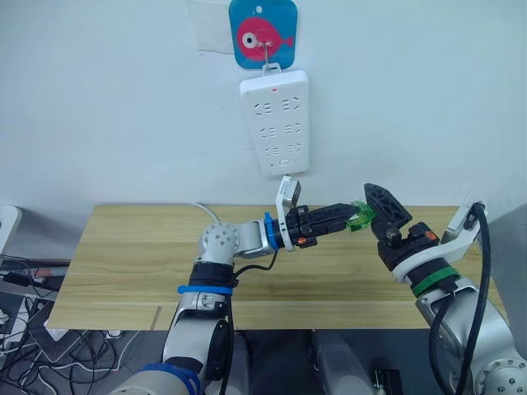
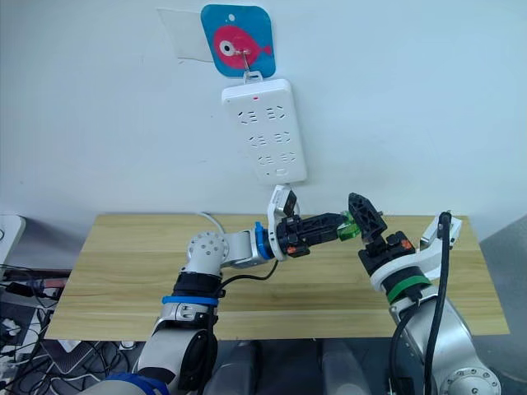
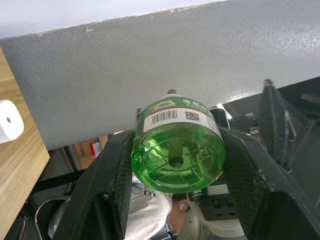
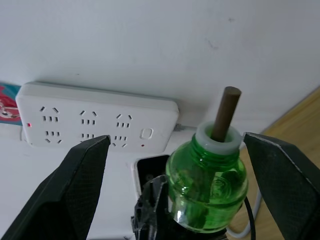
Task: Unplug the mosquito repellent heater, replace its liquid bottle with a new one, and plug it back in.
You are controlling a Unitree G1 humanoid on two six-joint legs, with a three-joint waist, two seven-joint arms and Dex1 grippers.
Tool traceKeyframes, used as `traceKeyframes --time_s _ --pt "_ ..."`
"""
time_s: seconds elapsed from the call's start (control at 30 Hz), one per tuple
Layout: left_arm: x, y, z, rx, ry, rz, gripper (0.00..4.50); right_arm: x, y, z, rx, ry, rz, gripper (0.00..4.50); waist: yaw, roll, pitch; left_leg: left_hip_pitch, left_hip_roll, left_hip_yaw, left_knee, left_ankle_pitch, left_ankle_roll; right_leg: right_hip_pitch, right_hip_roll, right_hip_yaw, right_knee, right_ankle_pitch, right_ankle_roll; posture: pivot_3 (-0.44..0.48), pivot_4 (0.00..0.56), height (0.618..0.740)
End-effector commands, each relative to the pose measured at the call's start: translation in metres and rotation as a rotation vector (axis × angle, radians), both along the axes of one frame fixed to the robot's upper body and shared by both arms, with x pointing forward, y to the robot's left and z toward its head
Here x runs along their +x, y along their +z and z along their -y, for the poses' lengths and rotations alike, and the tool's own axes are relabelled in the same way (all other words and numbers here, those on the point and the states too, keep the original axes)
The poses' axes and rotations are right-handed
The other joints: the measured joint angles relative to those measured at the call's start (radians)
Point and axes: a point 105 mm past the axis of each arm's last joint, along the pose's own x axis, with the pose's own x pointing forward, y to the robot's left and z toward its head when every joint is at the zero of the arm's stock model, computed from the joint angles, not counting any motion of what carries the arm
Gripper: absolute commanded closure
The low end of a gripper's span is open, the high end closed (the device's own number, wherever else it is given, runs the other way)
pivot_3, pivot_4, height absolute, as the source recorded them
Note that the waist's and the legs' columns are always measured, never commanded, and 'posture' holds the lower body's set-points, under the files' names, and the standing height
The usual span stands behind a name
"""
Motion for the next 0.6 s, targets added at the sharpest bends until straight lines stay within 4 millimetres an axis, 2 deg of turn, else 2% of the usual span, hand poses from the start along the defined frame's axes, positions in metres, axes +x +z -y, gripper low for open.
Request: traceKeyframes --time_s 0.03,0.1,0.17,0.43,0.6 --pt "-0.0061 0.0112 0.0016 -0.043 -0.021 0.033 2.25 -0.0026 0.0074 -0.0005 0.027 -0.001 0.036 0.05 0.0 0.0 0.0 0.0 0.0 0.0 0.0 0.0 0.0 0.0 0.0 0.0 0.0 0.0 0.0 -0.003 0.256 0.74" --pt "-0.0067 0.0106 0.0017 -0.041 -0.023 0.034 2.25 -0.0018 0.0078 0.0008 0.028 -0.01 0.038 0.2 0.0 0.0 0.0 0.0 0.0 0.0 0.0 0.0 0.0 0.0 0.0 0.0 0.0 0.0 0.0 -0.003 0.255 0.74" --pt "-0.0073 0.0104 0.0019 -0.039 -0.025 0.037 2.25 -0.0016 0.0075 0.0018 0.02 -0.015 0.039 0.68 0.001 0.0 0.0 0.0 0.0 0.0 0.0 0.0 0.0 0.0 0.0 0.0 0.0 0.0 0.0 -0.003 0.255 0.74" --pt "-0.0107 0.0082 0.004 -0.031 -0.04 0.041 2.25 -0.0018 0.0051 0.0033 -0.006 -0.026 0.034 3.54 0.001 0.0 0.0 0.0 0.0 0.0 0.0 0.0 0.0 0.0 0.0 0.0 0.0 0.0 0.0 -0.003 0.256 0.74" --pt "-0.0159 0.0063 0.0048 -0.028 -0.052 0.047 2.25 -0.0022 0.0056 0.0022 -0.012 -0.023 0.037 3.64 0.001 0.0 0.0 0.0 0.0 0.0 0.0 0.0 0.0 0.0 0.0 0.0 0.0 0.0 0.0 -0.003 0.256 0.74"
